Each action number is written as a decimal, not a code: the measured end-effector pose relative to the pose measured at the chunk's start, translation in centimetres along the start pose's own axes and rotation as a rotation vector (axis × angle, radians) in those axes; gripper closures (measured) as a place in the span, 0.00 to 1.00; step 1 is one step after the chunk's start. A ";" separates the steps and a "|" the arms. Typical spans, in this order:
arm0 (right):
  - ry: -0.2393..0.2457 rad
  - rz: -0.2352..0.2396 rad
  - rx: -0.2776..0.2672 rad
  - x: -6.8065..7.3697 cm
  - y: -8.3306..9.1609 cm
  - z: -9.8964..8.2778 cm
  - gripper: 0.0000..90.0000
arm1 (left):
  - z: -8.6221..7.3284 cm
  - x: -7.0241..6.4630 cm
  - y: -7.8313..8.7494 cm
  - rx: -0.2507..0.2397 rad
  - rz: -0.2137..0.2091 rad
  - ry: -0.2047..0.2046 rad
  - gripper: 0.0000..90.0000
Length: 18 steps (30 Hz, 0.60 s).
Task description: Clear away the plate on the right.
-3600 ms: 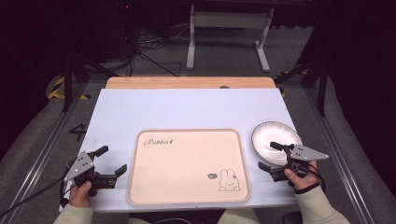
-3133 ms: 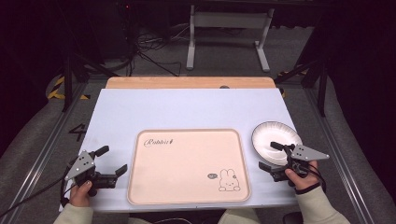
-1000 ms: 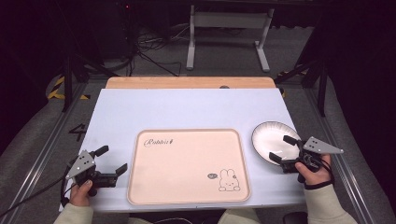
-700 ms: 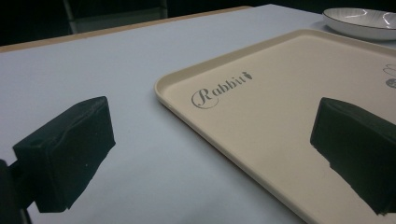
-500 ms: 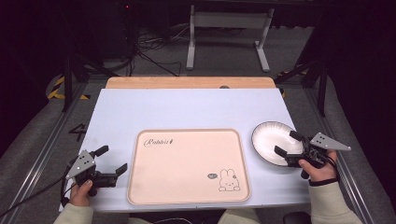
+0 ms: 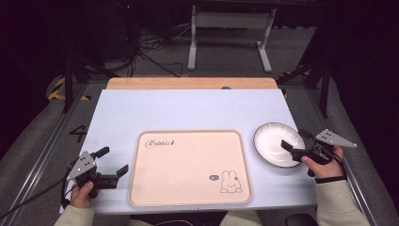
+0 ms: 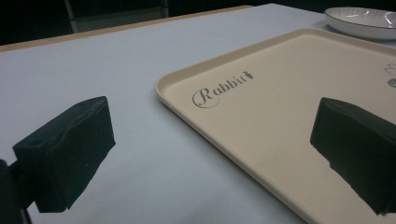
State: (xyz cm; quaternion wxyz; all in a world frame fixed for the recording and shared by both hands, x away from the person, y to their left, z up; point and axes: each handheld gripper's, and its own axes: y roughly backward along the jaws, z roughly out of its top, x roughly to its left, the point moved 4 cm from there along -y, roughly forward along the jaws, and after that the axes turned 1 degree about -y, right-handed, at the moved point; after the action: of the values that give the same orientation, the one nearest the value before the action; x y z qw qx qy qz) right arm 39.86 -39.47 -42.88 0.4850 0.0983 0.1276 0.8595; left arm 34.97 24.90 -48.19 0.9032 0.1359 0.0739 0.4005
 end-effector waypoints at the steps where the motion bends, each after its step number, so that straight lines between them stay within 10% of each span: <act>1: -0.004 -0.013 -0.002 -0.2 0.1 0.1 0.09 | 0.0 0.0 0.0 -0.001 0.001 0.000 0.00; 18: -0.109 -0.147 0.116 -2.7 -0.4 -1.5 0.11 | 0.0 0.0 0.0 -0.002 0.002 0.002 0.00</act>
State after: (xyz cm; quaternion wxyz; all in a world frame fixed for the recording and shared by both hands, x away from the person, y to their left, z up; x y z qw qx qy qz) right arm 41.15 -41.78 -44.54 0.5466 0.1631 0.1576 0.8061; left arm 34.99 24.88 -48.20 0.9028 0.1349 0.0742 0.4017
